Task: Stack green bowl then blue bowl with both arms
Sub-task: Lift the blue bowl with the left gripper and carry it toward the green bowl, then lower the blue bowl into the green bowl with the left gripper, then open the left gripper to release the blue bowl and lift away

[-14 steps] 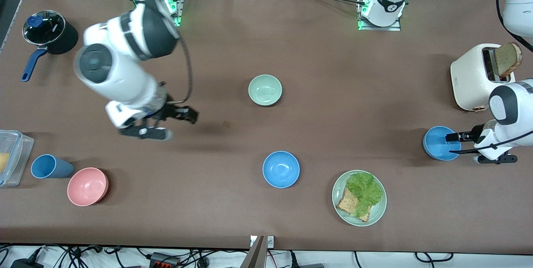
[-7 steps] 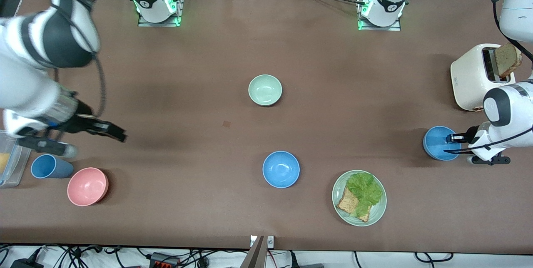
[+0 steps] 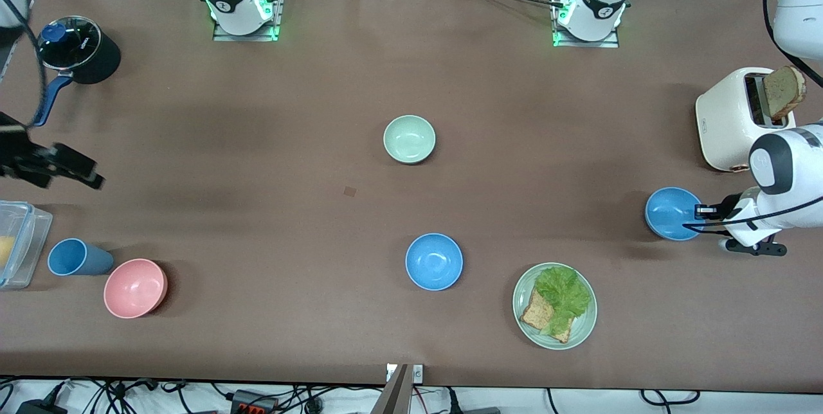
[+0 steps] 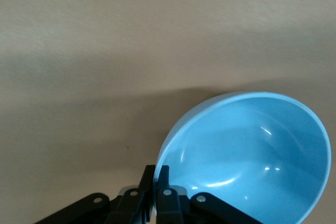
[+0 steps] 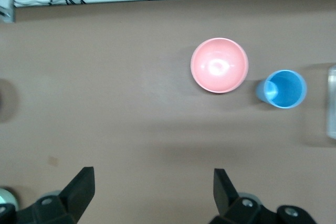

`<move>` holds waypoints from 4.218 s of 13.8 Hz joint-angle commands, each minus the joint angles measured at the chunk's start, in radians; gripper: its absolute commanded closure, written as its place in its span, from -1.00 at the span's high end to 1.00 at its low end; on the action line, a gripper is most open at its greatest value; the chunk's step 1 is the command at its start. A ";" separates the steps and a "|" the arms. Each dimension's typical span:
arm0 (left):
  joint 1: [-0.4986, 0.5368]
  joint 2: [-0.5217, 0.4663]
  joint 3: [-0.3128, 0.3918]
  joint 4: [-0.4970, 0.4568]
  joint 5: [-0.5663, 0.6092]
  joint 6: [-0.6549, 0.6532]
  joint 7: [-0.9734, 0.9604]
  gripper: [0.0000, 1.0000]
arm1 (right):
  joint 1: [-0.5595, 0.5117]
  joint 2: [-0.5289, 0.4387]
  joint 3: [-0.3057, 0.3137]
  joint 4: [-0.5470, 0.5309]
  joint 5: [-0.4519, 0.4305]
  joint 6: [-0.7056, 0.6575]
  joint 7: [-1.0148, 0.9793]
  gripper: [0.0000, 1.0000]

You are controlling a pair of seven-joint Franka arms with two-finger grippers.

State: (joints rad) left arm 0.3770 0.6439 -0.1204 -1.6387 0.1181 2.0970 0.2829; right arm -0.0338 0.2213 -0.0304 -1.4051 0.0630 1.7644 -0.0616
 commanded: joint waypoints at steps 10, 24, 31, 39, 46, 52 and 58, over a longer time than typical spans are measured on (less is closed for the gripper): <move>0.003 -0.318 -0.304 -0.013 -0.164 -0.441 -0.347 -0.99 | 0.015 -0.127 -0.022 -0.142 -0.098 -0.115 -0.053 1.00; -0.061 -0.396 -0.739 -0.286 -0.345 -0.119 -1.341 -0.99 | 0.012 -0.263 -0.017 -0.310 -0.095 -0.040 0.033 1.00; -0.161 -0.267 -0.737 -0.345 -0.340 0.170 -1.484 -0.99 | 0.015 -0.201 -0.016 -0.232 -0.095 -0.086 0.022 1.00; -0.325 -0.211 -0.716 -0.391 -0.321 0.368 -1.582 -0.99 | 0.014 -0.217 -0.019 -0.239 -0.086 -0.123 -0.005 1.00; -0.337 -0.167 -0.696 -0.418 -0.273 0.434 -1.584 -0.98 | 0.017 -0.235 -0.014 -0.267 -0.089 -0.118 0.025 1.00; -0.457 -0.153 -0.593 -0.417 -0.268 0.449 -1.584 -0.97 | 0.015 -0.221 -0.014 -0.255 -0.088 -0.111 0.025 1.00; -0.461 -0.135 -0.588 -0.417 -0.267 0.466 -1.582 -0.91 | 0.015 -0.218 -0.014 -0.253 -0.089 -0.109 0.023 1.00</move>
State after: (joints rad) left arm -0.0715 0.4976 -0.7180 -2.0615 -0.1722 2.5467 -1.2904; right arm -0.0233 0.0050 -0.0440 -1.6617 -0.0205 1.6578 -0.0440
